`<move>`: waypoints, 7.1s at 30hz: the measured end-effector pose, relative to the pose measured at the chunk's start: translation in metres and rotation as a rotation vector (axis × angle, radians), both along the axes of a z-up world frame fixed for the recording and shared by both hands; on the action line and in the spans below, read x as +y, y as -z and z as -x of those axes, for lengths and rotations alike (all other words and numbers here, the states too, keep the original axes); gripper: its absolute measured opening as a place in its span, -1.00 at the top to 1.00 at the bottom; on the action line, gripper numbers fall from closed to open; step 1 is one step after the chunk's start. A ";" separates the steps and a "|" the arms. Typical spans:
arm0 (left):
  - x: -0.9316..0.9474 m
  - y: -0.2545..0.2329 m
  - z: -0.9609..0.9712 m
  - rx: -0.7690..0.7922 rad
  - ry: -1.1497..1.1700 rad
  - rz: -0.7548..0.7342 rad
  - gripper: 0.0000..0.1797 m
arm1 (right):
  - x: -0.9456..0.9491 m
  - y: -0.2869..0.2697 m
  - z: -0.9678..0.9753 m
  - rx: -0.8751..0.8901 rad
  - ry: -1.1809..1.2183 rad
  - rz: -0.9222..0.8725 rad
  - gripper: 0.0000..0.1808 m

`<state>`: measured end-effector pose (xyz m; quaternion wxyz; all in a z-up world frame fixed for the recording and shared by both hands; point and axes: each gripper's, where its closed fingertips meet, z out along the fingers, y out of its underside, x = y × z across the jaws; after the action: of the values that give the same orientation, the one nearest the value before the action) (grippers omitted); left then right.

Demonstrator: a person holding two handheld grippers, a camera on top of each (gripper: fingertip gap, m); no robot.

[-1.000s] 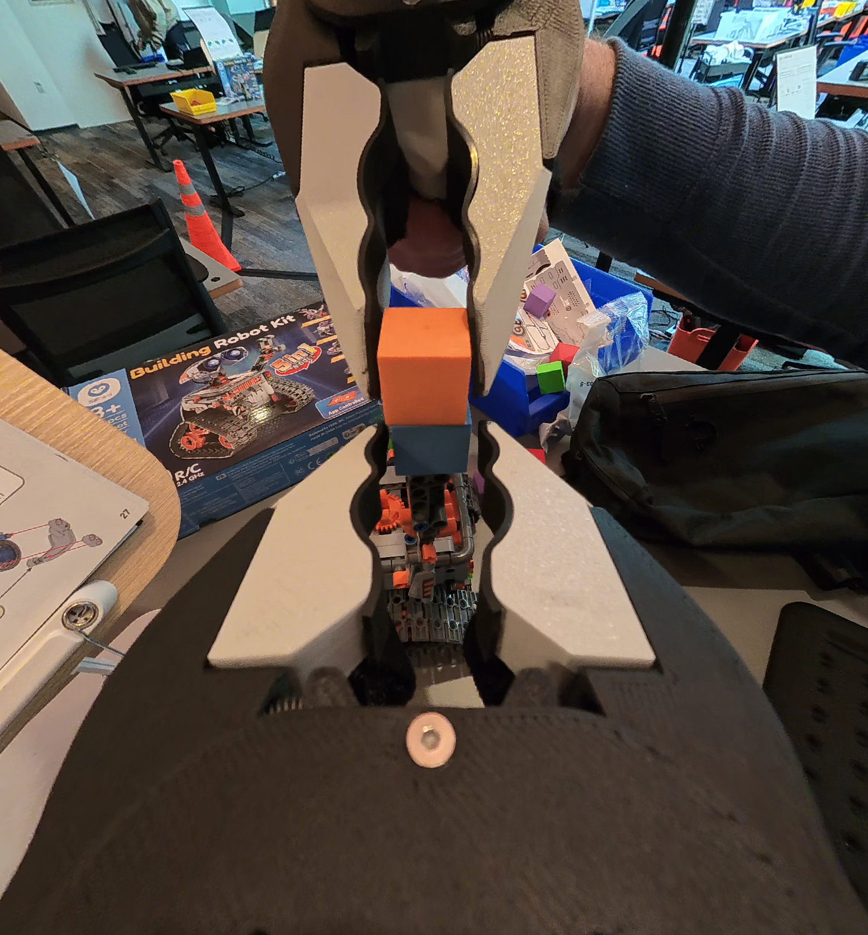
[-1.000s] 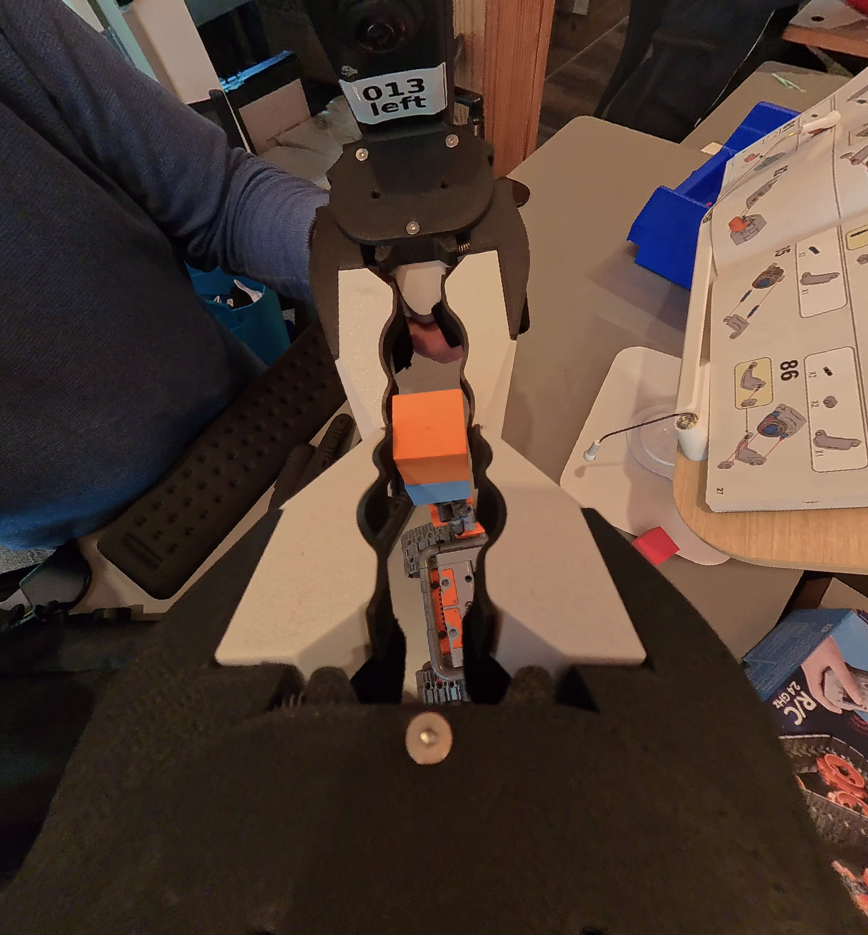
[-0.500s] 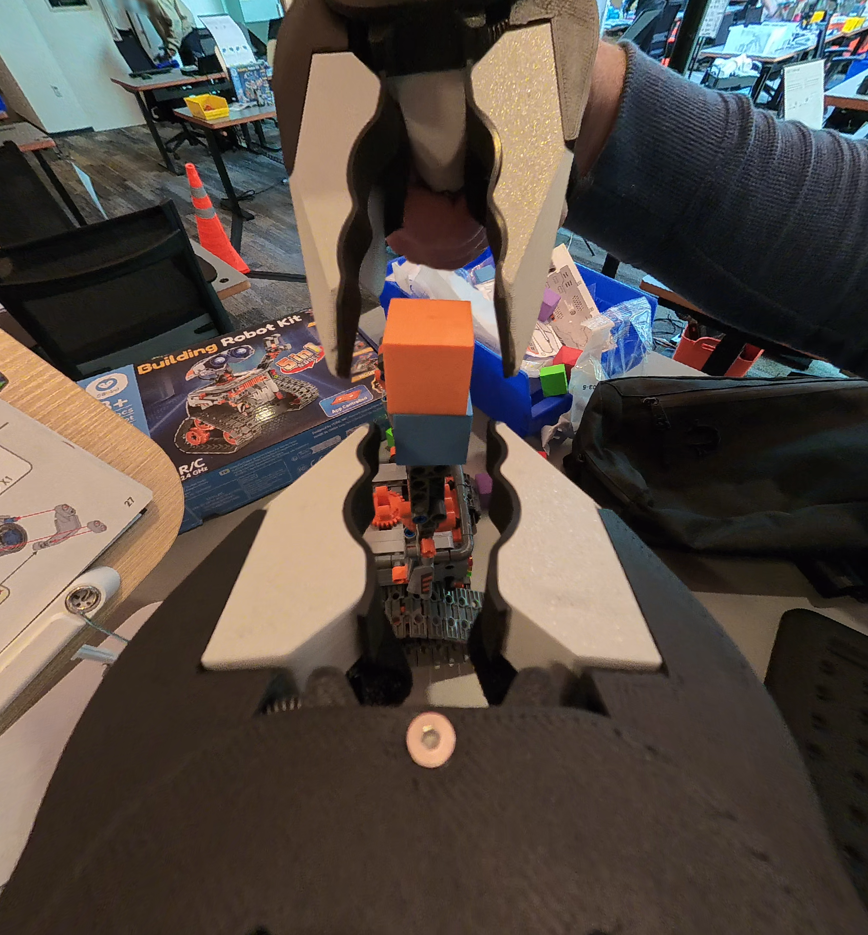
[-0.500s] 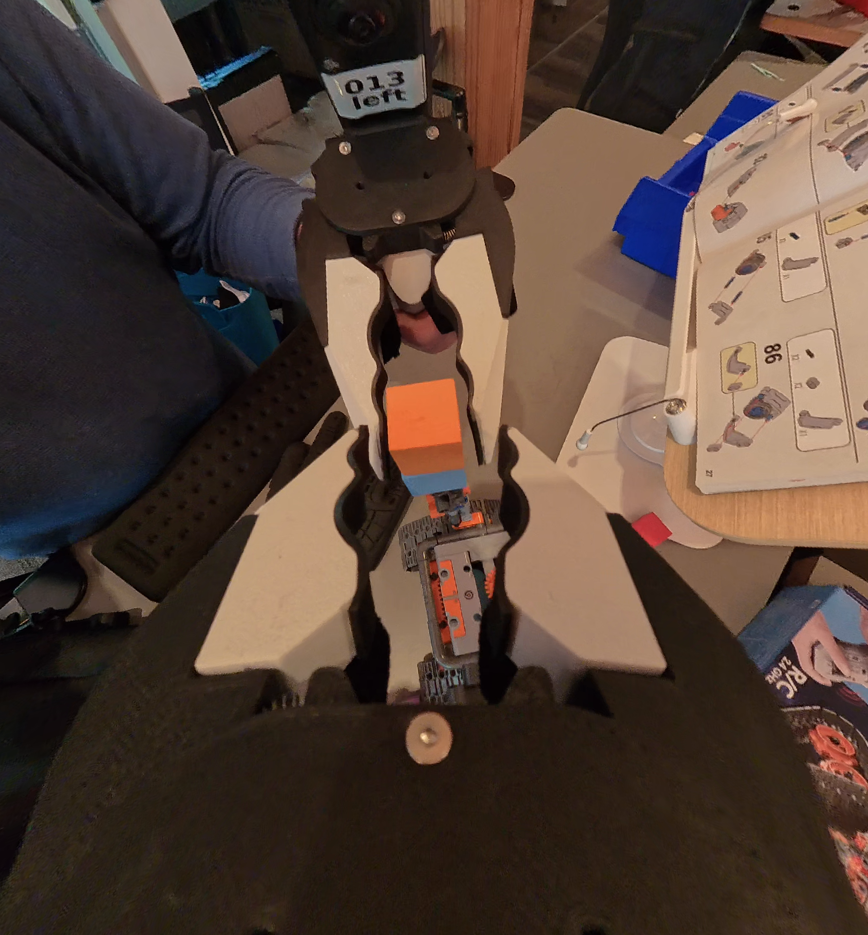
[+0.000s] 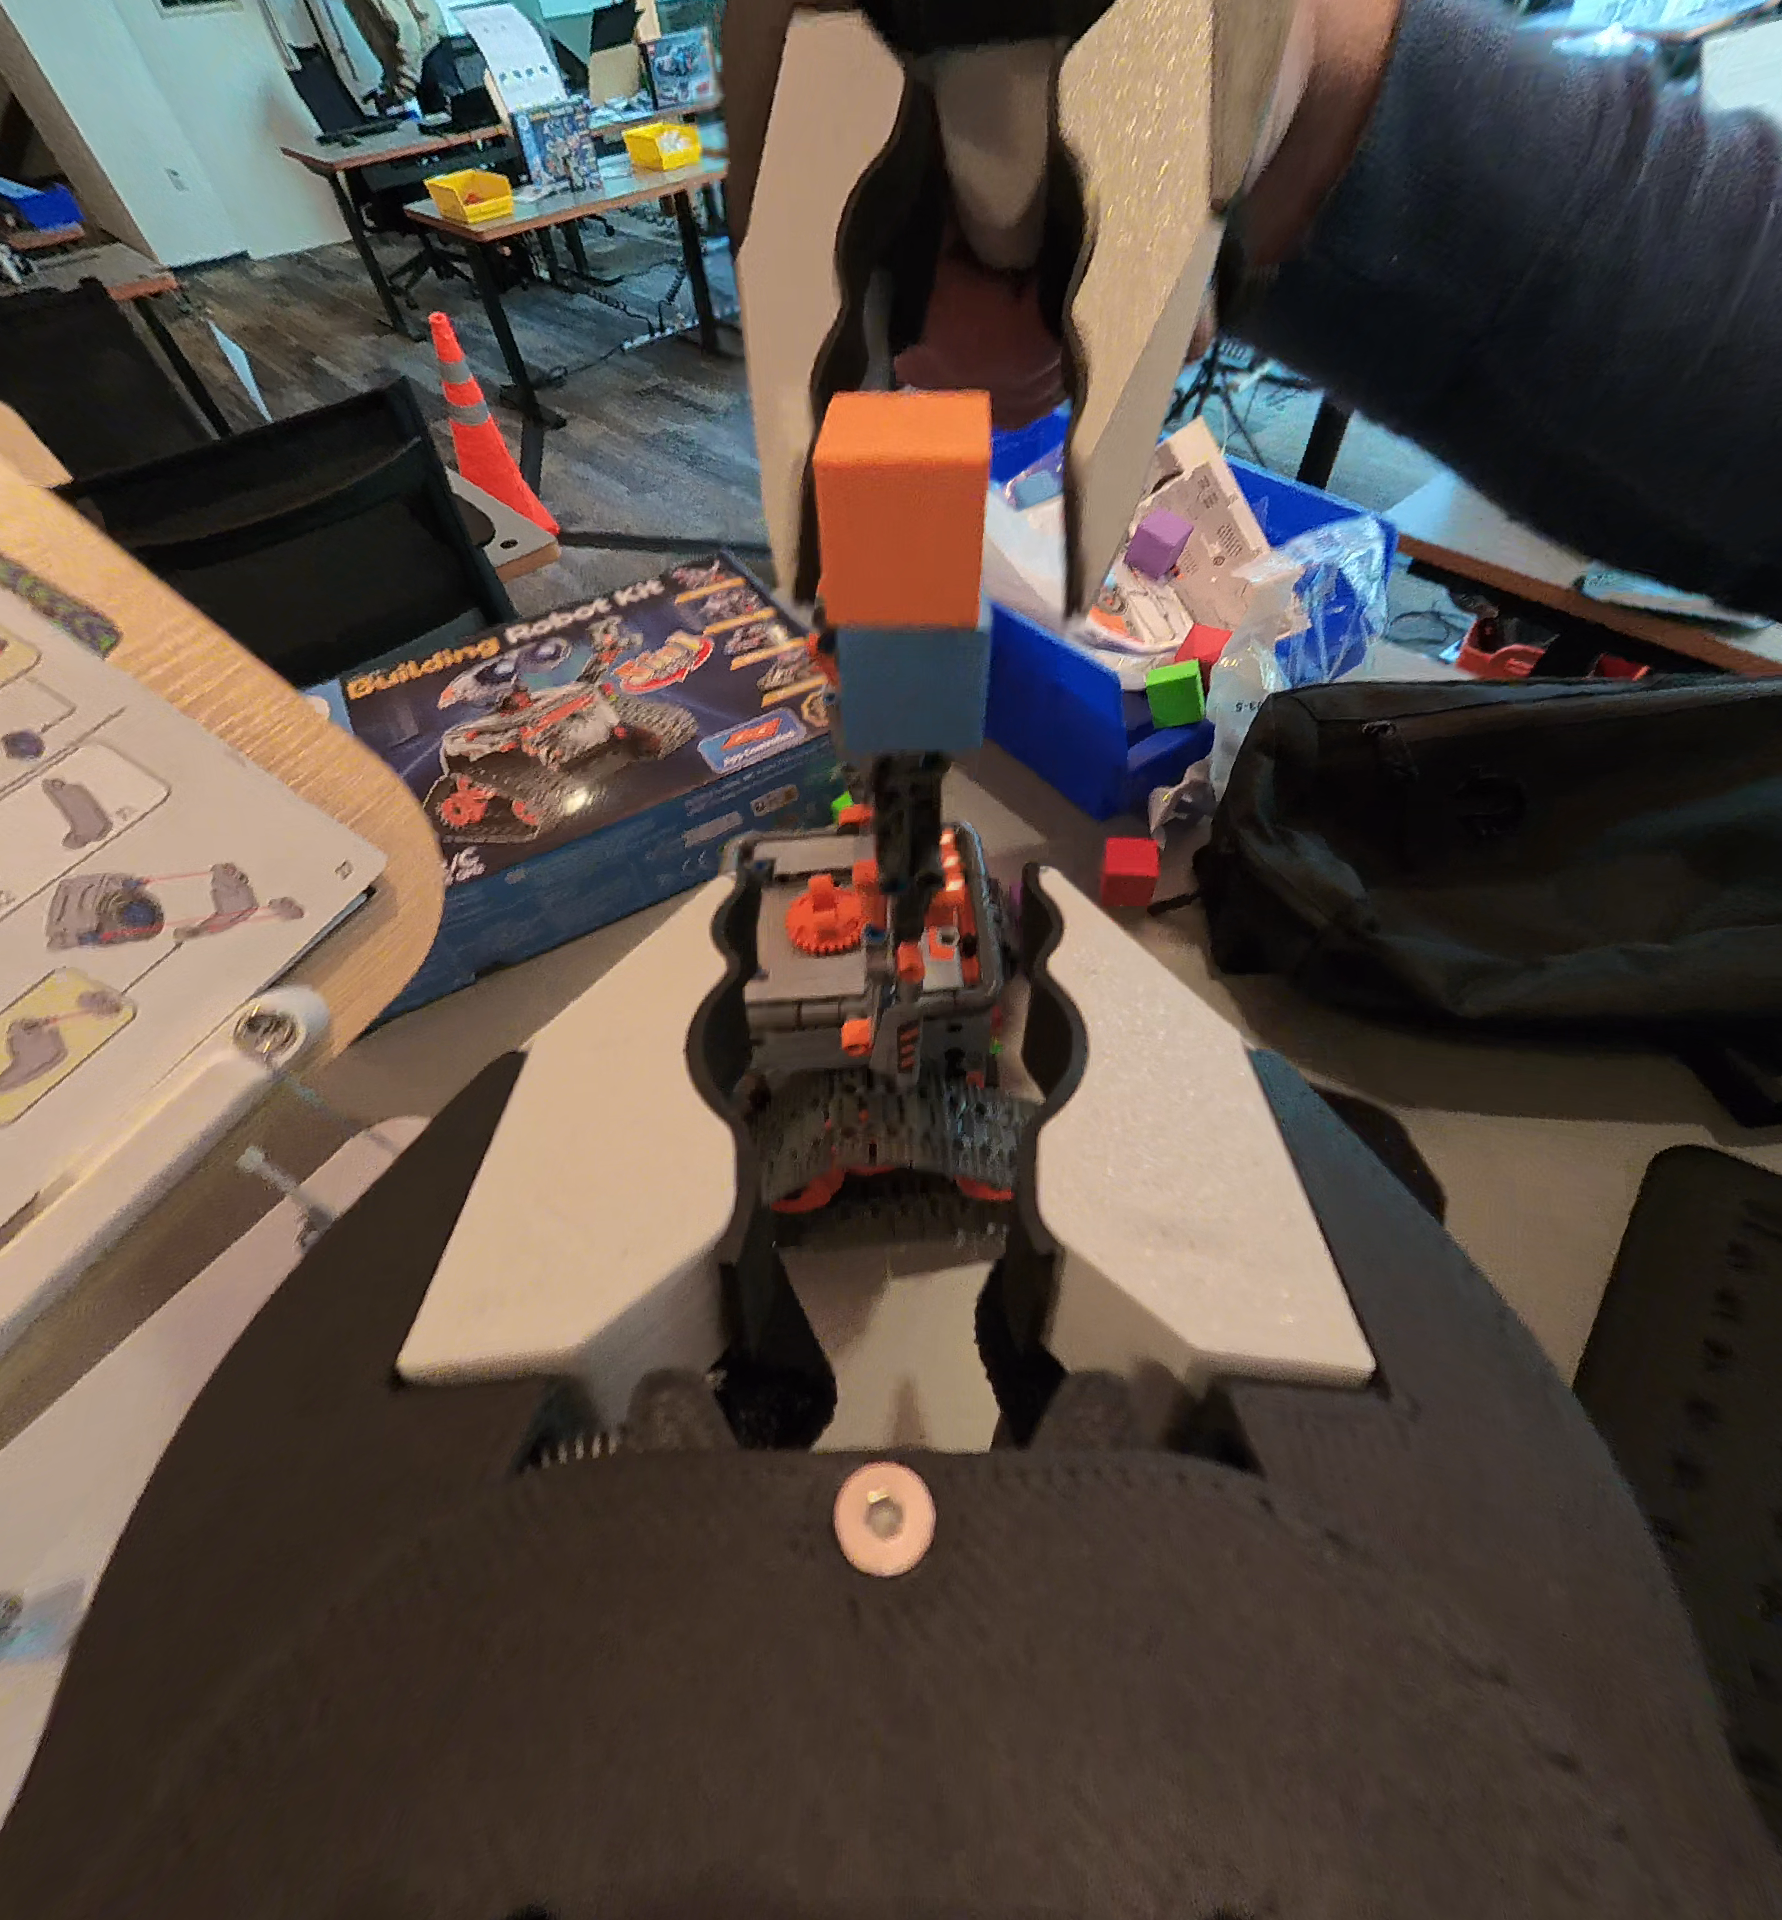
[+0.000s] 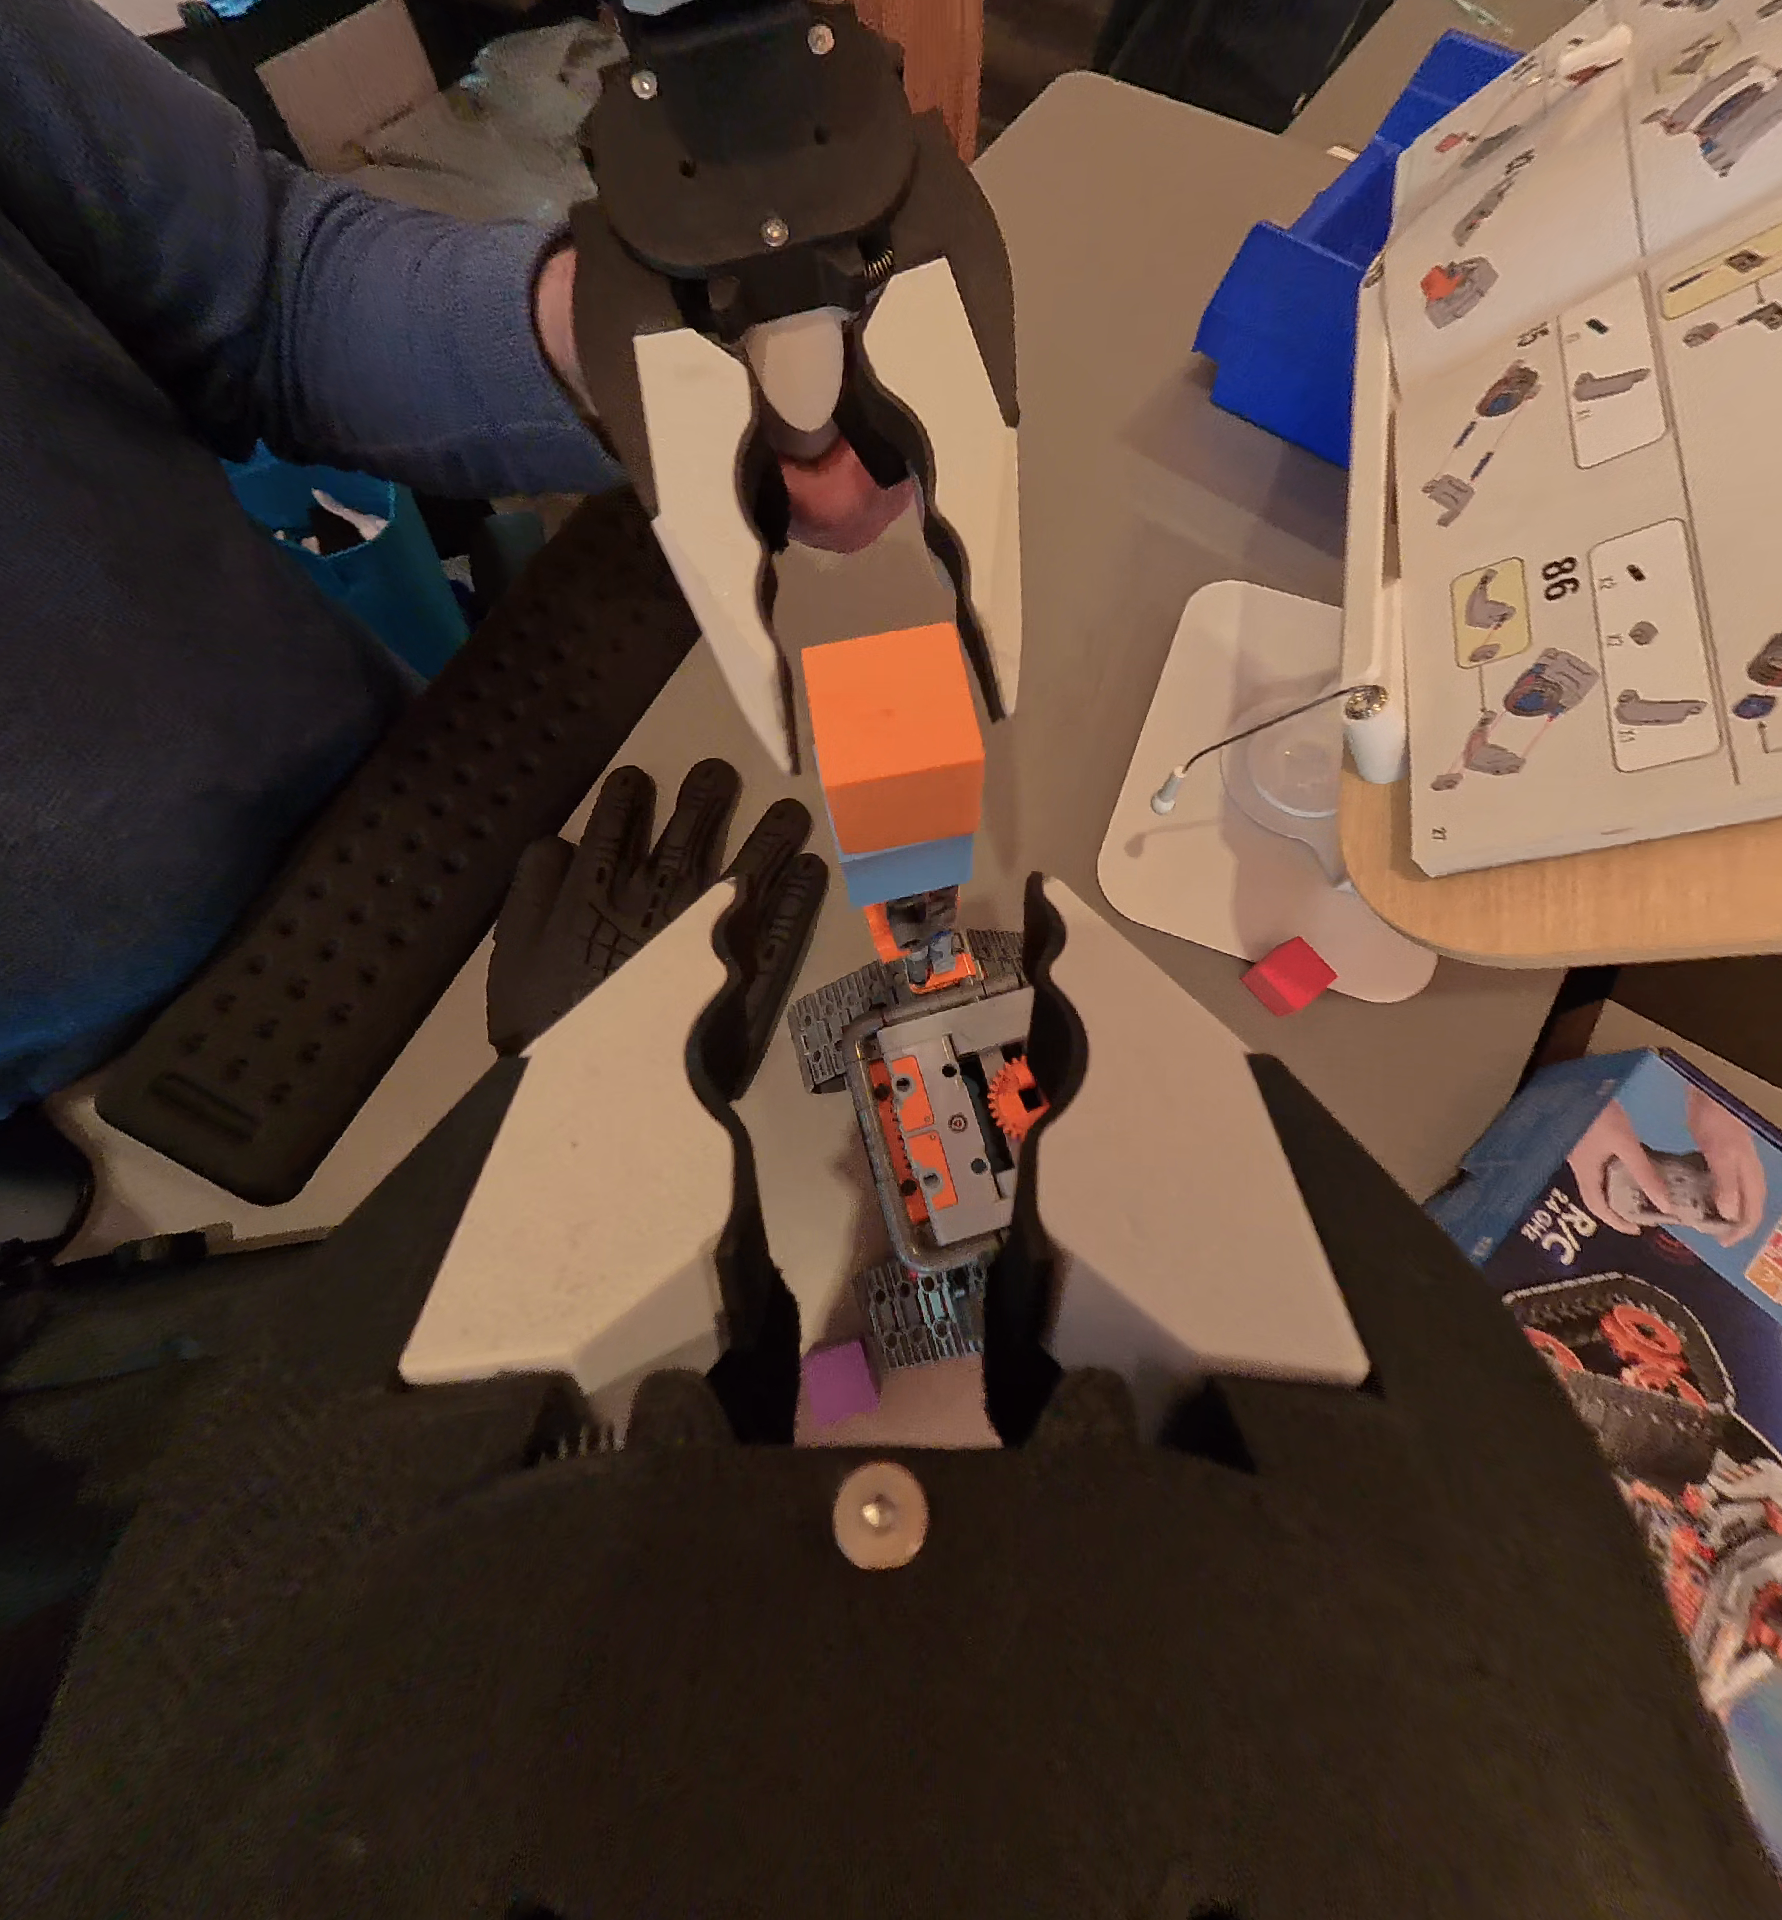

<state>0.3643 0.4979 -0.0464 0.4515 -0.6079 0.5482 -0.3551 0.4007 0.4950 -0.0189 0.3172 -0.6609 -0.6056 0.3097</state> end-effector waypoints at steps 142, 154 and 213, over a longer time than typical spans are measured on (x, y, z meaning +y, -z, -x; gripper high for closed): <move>0.087 0.154 0.057 0.035 -0.261 0.150 0.58 | -0.037 0.219 -0.118 -0.625 0.922 0.248 0.40; 0.088 0.152 0.056 0.028 -0.259 0.151 0.58 | -0.045 0.215 -0.116 -0.578 0.877 0.264 0.70; 0.090 0.158 0.054 0.036 -0.250 0.161 0.59 | 0.000 -0.076 0.015 -0.575 -0.176 -0.178 0.70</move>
<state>0.3100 0.5877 -0.2043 0.4319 -0.7119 0.4460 -0.3282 0.3857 0.4946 0.0569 0.1618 -0.6360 -0.7501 0.0822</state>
